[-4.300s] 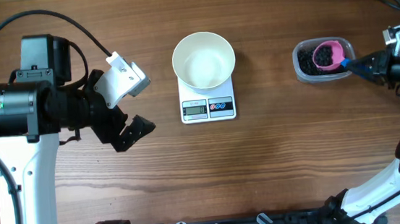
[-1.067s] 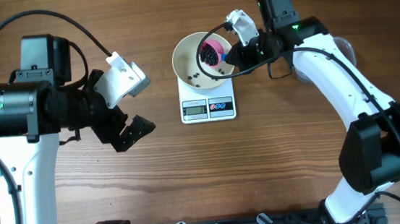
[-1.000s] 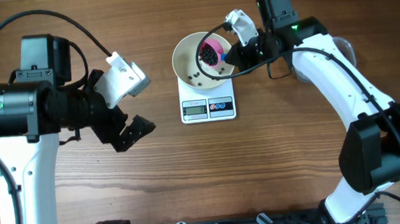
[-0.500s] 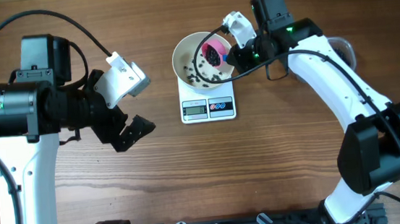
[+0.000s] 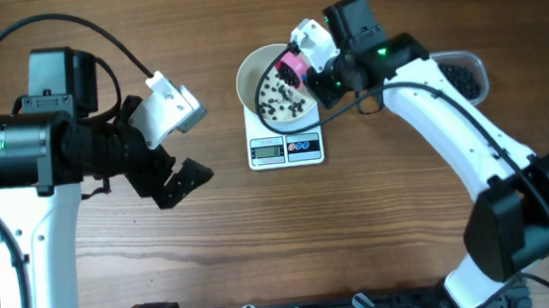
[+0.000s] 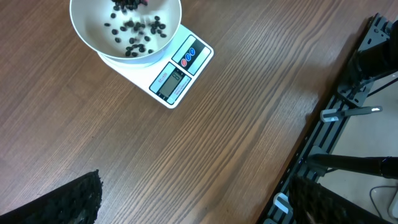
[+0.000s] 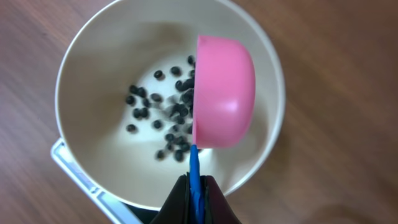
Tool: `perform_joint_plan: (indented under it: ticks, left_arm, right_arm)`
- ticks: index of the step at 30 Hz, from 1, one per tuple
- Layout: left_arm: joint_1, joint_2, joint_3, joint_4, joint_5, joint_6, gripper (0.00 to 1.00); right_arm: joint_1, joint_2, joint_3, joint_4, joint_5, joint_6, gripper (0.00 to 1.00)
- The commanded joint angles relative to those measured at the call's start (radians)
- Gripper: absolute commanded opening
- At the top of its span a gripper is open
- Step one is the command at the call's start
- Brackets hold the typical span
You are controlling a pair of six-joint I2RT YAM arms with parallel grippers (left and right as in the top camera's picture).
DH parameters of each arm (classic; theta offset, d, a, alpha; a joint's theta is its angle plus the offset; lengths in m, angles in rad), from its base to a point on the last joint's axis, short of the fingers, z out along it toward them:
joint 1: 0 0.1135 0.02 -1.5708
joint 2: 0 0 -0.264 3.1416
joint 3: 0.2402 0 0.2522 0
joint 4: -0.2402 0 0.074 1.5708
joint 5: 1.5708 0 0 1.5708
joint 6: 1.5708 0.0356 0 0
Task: Scoop item into bowl and weigh 150g on scale
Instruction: 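Tilt the scoop to pour the beans into the bowl, then carry the empty scoop right back to the bean tub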
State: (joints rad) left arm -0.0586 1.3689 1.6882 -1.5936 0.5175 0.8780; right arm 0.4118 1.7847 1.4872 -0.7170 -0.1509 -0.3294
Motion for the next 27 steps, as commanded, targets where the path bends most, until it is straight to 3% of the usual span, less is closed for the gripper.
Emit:
perform_joint_plan:
  ticks: [1,12,22,27]
  left_arm:
    - [0.006,-0.009,0.011,-0.001,-0.003,0.012,1.00]
    - [0.006,-0.009,0.011,-0.001,-0.003,0.012,1.00]
    - [0.006,-0.009,0.011,-0.001,-0.003,0.012,1.00]
    - [0.006,-0.009,0.011,-0.001,-0.003,0.012,1.00]
  right_arm:
    - [0.031,-0.056,0.021,0.012,0.162,-0.095,0.04]
    - [0.066,-0.058,0.021,0.024,0.267,-0.199,0.04]
    - [0.104,-0.094,0.021,0.044,0.263,-0.179,0.04]
    - [0.064,-0.196,0.040,0.027,0.272,-0.087,0.04]
